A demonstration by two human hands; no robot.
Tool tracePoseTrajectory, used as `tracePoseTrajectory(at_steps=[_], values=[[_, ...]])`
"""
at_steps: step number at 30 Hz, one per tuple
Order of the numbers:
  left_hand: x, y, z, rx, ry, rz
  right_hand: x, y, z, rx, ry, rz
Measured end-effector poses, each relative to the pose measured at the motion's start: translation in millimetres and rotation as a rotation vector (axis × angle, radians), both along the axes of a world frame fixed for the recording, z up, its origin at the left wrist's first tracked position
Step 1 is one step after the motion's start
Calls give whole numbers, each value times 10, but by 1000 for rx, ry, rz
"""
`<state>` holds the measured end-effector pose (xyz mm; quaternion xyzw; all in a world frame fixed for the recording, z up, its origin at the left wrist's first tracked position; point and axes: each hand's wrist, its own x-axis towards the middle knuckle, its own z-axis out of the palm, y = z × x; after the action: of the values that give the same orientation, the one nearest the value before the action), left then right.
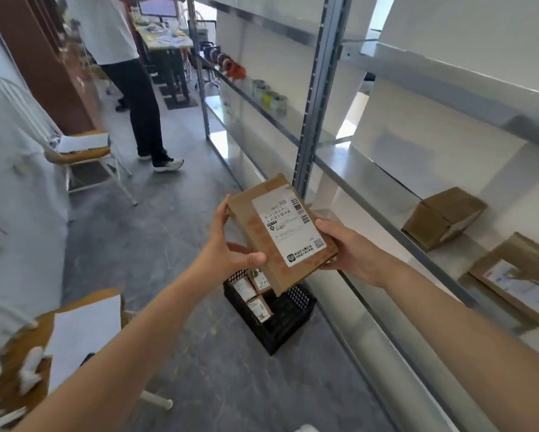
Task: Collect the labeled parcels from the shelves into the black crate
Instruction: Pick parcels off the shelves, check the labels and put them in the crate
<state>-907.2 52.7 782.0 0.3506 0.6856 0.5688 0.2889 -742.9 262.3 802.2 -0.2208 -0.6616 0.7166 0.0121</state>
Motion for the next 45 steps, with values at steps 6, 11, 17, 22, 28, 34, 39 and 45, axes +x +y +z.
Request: tracePoseTrajectory(at_steps=[6,11,17,22,28,34,39,45], values=[[7,468,-123,-12,-36,191,-390,542,-43,132,20,-157],[51,945,-256,-6,-77,279,-541,987,-259,156,-28,-121],[-8,1325,-523,-68,-101,267,-580,1350,-626,70,-83,-163],[-252,1585,-798,-111,-196,198,-769,1553,-927,31,-149,-179],[-754,1856,-1175,-147,-329,128,-1204,1740,-1233,35,-255,-156],[-1388,2177,-1500,-76,-412,102,-1872,1827,-1342,16,-358,-212],[-1878,2316,-1749,-74,-474,90,-2361,1921,-1427,-18,-450,-270],[-2186,2463,-1962,-80,-527,116,-2588,2076,-1677,-65,-491,-261]])
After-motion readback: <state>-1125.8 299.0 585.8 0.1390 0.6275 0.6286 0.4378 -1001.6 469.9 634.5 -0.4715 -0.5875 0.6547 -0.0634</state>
